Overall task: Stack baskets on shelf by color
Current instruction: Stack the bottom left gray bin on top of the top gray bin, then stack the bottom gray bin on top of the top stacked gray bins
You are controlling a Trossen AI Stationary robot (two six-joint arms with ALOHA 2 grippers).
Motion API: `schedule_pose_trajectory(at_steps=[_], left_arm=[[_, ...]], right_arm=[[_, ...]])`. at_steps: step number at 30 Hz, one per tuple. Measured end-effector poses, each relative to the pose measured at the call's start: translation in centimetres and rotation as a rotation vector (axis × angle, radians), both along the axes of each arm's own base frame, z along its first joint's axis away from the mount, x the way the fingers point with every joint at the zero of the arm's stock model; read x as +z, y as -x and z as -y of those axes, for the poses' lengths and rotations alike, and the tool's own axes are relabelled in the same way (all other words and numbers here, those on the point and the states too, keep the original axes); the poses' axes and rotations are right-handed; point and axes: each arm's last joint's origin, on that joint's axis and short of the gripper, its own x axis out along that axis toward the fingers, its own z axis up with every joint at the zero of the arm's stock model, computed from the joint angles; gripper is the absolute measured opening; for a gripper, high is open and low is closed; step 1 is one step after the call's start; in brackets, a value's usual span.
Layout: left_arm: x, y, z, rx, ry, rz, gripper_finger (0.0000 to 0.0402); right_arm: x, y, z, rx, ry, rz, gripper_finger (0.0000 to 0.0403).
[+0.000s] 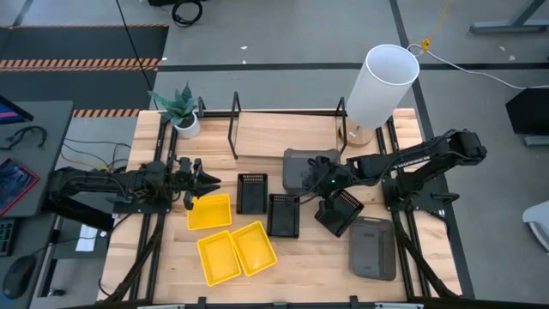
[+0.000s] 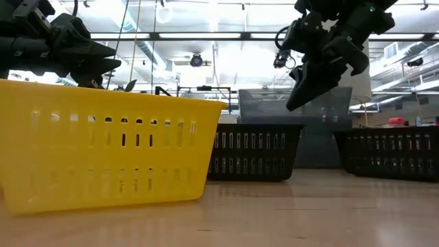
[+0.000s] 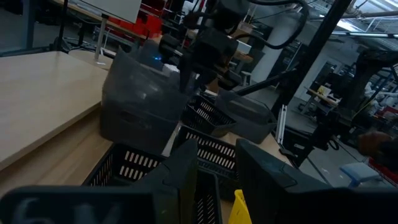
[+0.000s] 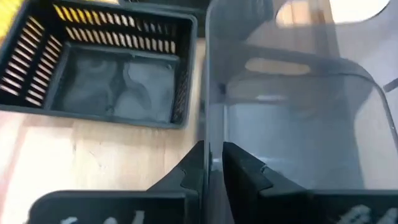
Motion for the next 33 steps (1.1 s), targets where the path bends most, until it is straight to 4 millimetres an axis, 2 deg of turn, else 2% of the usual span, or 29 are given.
schedule_pose_trajectory(at_steps=[14,23,28,33], left_arm=[[0.0,0.0,0.0,0.000,0.000,0.000,0.0117],[0.0,0.0,0.0,0.000,0.000,0.000,0.0117],[0.0,0.0,0.0,0.000,0.000,0.000,0.0117],[0.0,0.0,0.0,0.000,0.000,0.000,0.0117]], right_arm=[[0.4,-0.1,-0.1,0.031,-0.006,0.034,0.0066],[2.8,0.6,-0.2,0.049,-0.020,0.027,0.0066],[3.2,1.5,-1.4,0.123,-0.100,-0.002,0.0067],[3.1,3.0,-4.0,0.253,-0.142,-0.084,0.0081]])
